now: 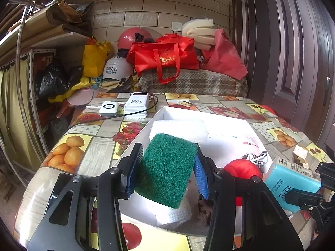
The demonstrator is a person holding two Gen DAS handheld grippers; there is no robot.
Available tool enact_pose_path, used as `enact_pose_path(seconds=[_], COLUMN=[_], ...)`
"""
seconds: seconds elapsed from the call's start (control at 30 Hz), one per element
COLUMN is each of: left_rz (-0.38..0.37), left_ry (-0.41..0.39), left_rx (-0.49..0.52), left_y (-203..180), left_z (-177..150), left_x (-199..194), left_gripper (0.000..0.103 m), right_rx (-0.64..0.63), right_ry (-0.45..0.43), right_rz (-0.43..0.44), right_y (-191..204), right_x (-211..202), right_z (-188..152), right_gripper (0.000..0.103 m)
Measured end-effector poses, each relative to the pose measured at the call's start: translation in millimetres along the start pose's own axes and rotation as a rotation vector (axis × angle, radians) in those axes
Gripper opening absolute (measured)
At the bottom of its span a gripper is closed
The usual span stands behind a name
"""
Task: Organize soft objects
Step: 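Carry the blue tissue pack and green sponge over the white box, then lower both items into the box and open both tools to release them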
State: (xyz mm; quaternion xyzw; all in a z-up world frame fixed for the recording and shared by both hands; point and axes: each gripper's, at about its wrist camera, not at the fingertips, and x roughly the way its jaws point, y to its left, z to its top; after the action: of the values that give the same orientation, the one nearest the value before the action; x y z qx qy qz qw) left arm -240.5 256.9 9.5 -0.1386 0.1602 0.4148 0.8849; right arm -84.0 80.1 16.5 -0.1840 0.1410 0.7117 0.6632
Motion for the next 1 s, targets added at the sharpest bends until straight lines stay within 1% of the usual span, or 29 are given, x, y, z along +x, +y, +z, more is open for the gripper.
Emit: enact_pose_path(seconds=[0.13, 0.2, 0.3, 0.43, 0.63, 0.7, 0.8, 0.9, 1.0], left_rz=[-0.005, -0.013, -0.013, -0.017, -0.013, -0.008, -0.006, -0.048, -0.087], left_ry=[0.028, 0.028, 0.039, 0.033, 0.025, 0.020, 0.010, 0.003, 0.029], left_rx=[-0.088, -0.133, -0.153, -0.113, -0.032, 0.007, 0.092, 0.148, 0.159], left_y=[18, 27, 30, 21, 5, -2, -20, -39, -58], left_z=[2, 2, 2, 3, 3, 2, 1, 0, 3], left_x=[7, 7, 8, 7, 4, 3, 2, 5, 18], left_gripper=[0.046, 0.046, 0.046, 0.046, 0.046, 0.046, 0.046, 0.046, 0.046], right_rx=[-0.021, -0.027, -0.016, 0.022, 0.079, 0.101, 0.158, 0.211, 0.238], right_ry=[0.038, 0.048, 0.073, 0.121, 0.149, 0.157, 0.161, 0.159, 0.153], right_rz=[0.045, 0.062, 0.073, 0.053, -0.012, -0.047, -0.074, -0.084, -0.094], right_y=[6, 8, 8, 2, -18, -29, -47, -63, -69], right_x=[8, 11, 18, 35, 53, 60, 68, 75, 78], right_z=[0, 0, 1, 4, 10, 12, 15, 17, 19], right_gripper=[0.026, 0.026, 0.026, 0.026, 0.026, 0.026, 0.026, 0.026, 0.026])
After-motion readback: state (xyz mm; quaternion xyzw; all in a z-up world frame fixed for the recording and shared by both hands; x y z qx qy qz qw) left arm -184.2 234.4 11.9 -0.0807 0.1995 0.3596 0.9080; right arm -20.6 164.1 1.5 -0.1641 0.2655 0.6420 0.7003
